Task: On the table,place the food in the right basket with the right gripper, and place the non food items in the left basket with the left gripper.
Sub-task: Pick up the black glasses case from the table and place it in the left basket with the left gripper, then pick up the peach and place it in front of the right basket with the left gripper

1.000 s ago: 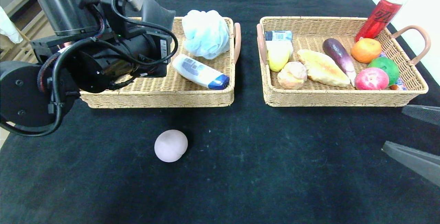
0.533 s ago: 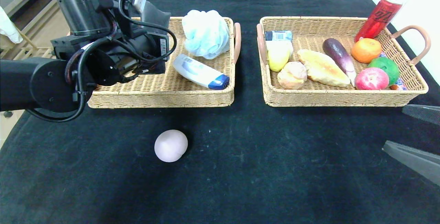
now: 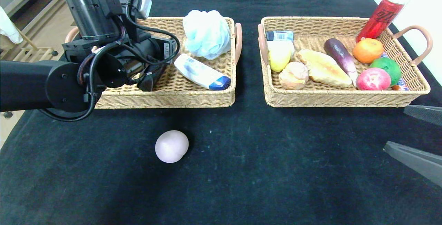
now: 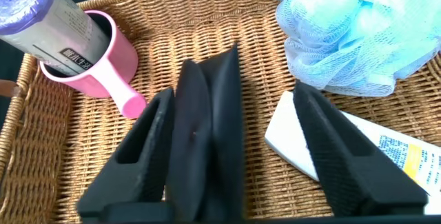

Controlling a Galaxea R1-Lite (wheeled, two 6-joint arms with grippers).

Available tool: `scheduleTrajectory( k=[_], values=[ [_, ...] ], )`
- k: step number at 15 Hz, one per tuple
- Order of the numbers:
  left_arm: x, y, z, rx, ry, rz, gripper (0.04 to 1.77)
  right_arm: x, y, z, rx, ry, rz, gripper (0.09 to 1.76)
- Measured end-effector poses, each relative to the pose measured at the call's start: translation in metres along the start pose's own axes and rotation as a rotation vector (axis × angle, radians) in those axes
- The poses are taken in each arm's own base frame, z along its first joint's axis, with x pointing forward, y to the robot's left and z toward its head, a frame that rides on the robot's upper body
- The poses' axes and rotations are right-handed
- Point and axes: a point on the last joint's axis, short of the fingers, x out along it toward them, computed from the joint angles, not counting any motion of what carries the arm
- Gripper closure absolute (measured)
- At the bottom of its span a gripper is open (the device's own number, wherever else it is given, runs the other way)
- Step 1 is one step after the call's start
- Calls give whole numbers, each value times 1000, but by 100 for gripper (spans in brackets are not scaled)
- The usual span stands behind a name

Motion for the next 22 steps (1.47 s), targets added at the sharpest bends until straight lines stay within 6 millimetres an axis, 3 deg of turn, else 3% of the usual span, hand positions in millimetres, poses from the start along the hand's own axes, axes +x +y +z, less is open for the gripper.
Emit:
scheduleTrajectory(
  k=[6, 9, 12, 16, 22],
  values=[
    [-11, -1, 4, -2, 6, 1, 30, 0, 0, 0, 0, 1, 0, 14],
    [-35, -2, 8, 9, 68, -16, 23, 0, 0, -1, 0, 2, 1, 14],
    [-75, -7, 7, -18, 244, -55, 19, 0, 0, -1, 0, 2, 2, 14],
    [-122, -11, 7, -177, 445, -103, 15, 0, 0, -1, 0, 1, 0, 14],
    [-135, -19, -20, -172, 544, -126, 12, 0, 0, 0, -1, 0, -2, 14]
  ],
)
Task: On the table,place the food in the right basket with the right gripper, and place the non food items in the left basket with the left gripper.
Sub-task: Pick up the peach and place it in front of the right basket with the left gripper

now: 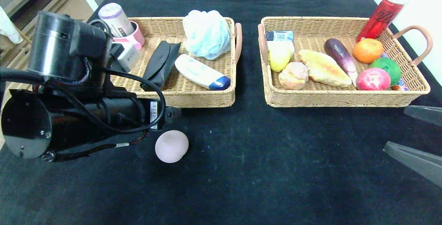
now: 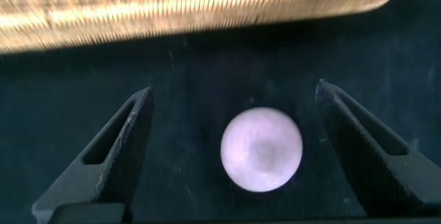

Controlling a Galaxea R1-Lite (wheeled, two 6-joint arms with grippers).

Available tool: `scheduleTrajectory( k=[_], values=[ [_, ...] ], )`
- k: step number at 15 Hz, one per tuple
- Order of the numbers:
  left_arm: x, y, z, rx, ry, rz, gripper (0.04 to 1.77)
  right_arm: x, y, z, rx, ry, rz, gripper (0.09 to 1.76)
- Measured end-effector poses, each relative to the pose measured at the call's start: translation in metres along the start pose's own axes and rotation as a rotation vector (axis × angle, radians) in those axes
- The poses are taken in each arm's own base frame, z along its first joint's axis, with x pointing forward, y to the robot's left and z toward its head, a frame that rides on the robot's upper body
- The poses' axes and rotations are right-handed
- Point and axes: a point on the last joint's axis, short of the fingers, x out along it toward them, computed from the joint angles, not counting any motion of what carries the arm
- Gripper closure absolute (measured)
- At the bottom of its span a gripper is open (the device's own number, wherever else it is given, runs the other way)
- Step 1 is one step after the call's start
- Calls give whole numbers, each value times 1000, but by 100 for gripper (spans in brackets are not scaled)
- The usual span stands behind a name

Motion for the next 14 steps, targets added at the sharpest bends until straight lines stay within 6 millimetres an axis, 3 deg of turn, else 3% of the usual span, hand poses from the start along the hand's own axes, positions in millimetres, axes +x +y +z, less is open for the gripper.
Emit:
scheduleTrajectory(
  k=[14],
  values=[
    [22, -19, -43, 59, 160, -36, 10, -1, 0, 0, -2, -4, -1, 14]
  ],
)
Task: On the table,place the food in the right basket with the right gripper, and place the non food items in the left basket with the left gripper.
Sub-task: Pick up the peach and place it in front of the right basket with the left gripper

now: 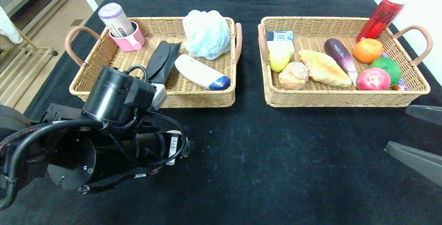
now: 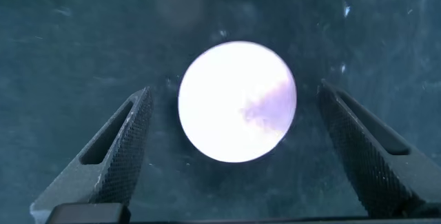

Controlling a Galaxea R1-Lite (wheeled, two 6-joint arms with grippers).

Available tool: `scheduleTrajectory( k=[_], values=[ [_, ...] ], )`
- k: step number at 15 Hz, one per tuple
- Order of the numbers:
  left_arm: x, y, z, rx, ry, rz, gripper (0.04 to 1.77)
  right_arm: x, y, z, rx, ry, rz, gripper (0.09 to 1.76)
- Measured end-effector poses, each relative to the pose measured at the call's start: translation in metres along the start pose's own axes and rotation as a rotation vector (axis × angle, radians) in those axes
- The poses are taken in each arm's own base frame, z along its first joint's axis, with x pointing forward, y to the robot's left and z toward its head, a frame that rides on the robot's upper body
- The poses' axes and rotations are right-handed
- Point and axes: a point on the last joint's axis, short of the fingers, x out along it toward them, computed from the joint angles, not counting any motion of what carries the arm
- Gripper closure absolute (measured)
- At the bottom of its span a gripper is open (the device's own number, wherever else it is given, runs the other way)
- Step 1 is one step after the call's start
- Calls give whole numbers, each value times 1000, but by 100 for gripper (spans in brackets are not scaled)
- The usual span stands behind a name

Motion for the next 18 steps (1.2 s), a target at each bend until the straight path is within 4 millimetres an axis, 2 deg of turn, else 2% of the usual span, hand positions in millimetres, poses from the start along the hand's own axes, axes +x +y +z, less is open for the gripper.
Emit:
scheduleTrajectory(
  k=[4, 8, 11, 13, 18],
  values=[
    [10, -5, -2, -33, 20, 7, 10, 0, 0, 0, -1, -2, 0, 14],
    [17, -7, -2, -30, 28, 19, 72, -2, 1, 1, -4, -10, 1, 14],
    [19, -9, -1, -24, 31, 21, 102, -4, 2, 2, -5, -14, 3, 14],
    [21, -10, -1, -22, 32, 20, 165, -5, 2, 1, -5, -15, 5, 14],
    [25, -14, -4, -10, 45, 24, 165, -6, 3, 1, -6, -16, 7, 14]
  ],
)
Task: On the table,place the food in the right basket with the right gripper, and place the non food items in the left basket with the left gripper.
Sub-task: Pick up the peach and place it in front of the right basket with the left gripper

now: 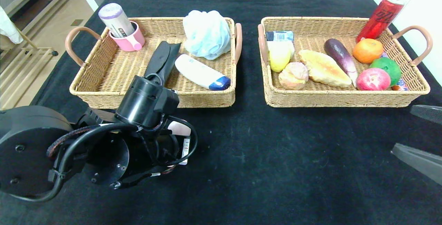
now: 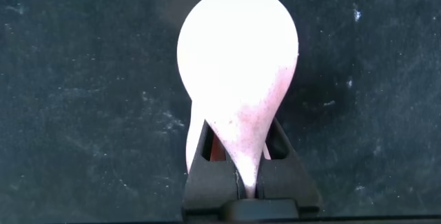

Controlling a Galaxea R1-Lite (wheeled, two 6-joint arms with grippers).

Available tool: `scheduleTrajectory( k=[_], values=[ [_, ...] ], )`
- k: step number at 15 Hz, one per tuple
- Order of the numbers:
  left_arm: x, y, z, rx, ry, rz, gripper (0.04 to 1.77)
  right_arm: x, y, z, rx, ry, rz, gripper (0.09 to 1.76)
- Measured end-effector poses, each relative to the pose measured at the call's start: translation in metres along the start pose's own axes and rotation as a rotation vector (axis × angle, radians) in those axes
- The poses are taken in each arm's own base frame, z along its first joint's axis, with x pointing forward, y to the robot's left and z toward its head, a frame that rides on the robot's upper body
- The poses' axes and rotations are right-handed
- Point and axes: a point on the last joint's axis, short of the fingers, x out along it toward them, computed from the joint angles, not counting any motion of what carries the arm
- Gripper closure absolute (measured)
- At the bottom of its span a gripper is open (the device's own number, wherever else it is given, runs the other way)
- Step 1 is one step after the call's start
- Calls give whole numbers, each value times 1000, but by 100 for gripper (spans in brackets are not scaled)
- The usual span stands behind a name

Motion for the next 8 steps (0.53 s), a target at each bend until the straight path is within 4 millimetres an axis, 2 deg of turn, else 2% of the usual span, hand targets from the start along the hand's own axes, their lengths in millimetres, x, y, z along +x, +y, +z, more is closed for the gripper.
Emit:
scheduleTrajectory(
  k=[8],
  values=[
    [-1, -3, -2, 14, 1, -4, 165, 0, 1, -1, 1, 2, 5, 14]
  ],
)
